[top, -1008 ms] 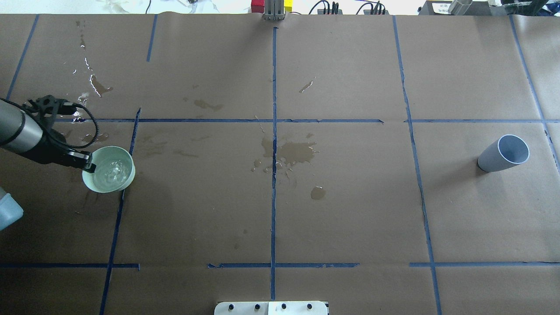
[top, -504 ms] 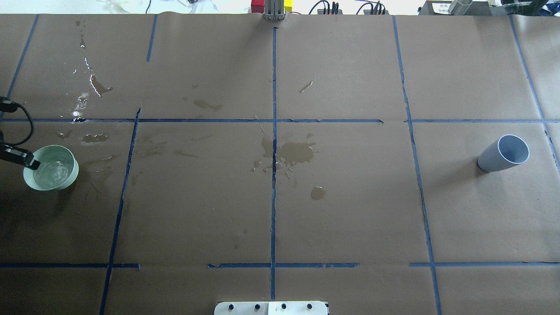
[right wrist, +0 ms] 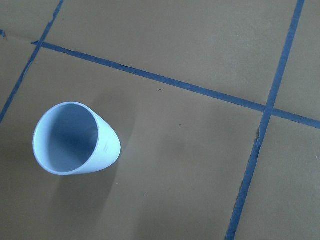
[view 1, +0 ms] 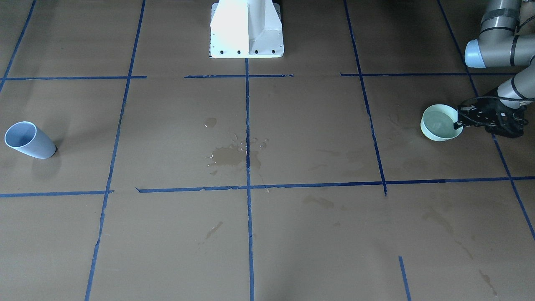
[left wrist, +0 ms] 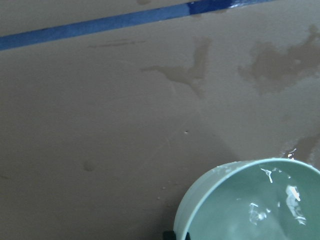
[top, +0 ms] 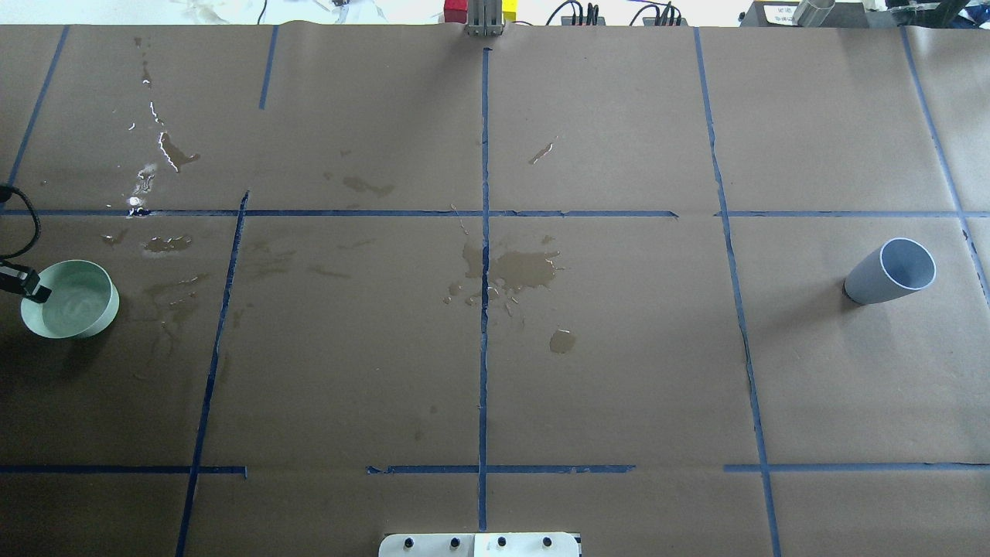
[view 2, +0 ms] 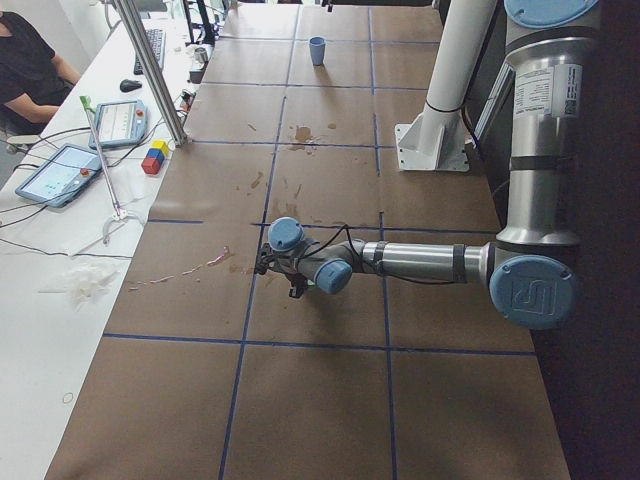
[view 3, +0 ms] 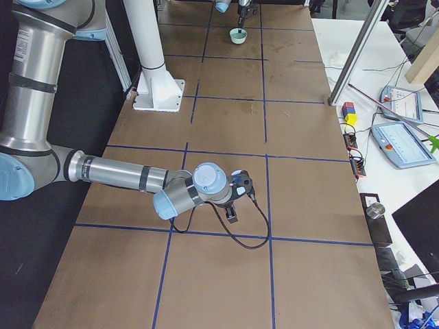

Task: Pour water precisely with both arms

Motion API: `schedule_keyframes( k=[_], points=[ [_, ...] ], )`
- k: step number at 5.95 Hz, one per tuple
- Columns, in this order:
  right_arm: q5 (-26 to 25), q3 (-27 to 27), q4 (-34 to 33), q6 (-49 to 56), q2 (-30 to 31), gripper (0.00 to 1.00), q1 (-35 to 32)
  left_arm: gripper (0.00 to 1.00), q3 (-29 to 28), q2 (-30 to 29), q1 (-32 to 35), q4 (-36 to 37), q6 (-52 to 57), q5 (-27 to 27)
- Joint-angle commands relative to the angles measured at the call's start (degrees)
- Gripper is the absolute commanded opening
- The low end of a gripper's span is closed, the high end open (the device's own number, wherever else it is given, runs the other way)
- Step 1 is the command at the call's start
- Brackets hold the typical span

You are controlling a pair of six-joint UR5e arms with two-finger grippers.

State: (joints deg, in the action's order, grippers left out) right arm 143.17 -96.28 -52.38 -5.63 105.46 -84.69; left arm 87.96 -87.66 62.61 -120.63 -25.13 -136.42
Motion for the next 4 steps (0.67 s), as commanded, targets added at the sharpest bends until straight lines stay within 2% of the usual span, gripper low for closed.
schedule_keyframes(
  k=[1, 2, 3, 4],
  points=[
    [-0.1, 0.0, -0.4, 0.0, 0.1, 1.00, 0.3, 0.27, -0.5, -0.2, 0.0, 0.1, -0.2, 0.0],
    [0.0, -0.1, -1.0, 0.0, 0.1, 1.00, 0.3, 0.55, -1.2, -0.3, 0.0, 0.2, -0.3, 0.0],
    [-0.1, -0.1, -1.1, -0.1, 0.0, 1.00, 0.1, 0.69, -1.2, -0.4, 0.0, 0.3, -0.3, 0.0],
    [-0.7, 0.0, -1.1, -0.1, 0.1, 1.00, 0.1, 0.82, -1.0, -0.4, 0.3, 0.4, -0.3, -2.4]
  ],
)
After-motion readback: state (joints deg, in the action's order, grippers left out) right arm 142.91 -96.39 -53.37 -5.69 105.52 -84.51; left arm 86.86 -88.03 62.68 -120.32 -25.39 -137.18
